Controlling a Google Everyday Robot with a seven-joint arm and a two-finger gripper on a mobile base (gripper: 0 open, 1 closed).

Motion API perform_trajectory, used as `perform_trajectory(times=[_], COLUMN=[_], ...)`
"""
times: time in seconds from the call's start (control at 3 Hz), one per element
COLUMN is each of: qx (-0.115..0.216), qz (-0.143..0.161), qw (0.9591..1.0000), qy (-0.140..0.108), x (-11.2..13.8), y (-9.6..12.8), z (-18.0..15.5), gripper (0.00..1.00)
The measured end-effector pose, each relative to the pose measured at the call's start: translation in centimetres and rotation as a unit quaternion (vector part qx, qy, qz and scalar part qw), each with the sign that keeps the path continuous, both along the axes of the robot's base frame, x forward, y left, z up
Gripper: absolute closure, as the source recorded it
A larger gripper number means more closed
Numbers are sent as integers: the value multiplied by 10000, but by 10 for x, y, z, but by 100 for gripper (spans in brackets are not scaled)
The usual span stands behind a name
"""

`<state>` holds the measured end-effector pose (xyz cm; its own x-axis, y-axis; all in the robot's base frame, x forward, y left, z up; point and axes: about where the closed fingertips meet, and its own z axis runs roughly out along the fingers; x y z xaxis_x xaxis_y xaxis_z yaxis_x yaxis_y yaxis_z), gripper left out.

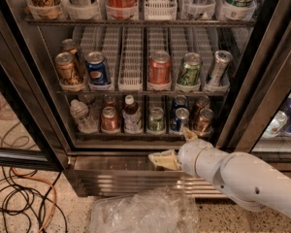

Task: Pick blue plastic bottle from bottom shelf of fridge

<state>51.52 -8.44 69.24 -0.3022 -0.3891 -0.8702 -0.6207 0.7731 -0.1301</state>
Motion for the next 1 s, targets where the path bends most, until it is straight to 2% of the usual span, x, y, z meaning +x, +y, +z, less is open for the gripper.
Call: perform_trajectory(times=[0.33,0.67,1.0], qx=[0,20,28], qz=[0,23,39], qw=[10000,9999,9996], qy=[0,-120,-277], x=[0,5,22], y=[0,8,23], z=[0,-6,-20], gripper=[38,24,9])
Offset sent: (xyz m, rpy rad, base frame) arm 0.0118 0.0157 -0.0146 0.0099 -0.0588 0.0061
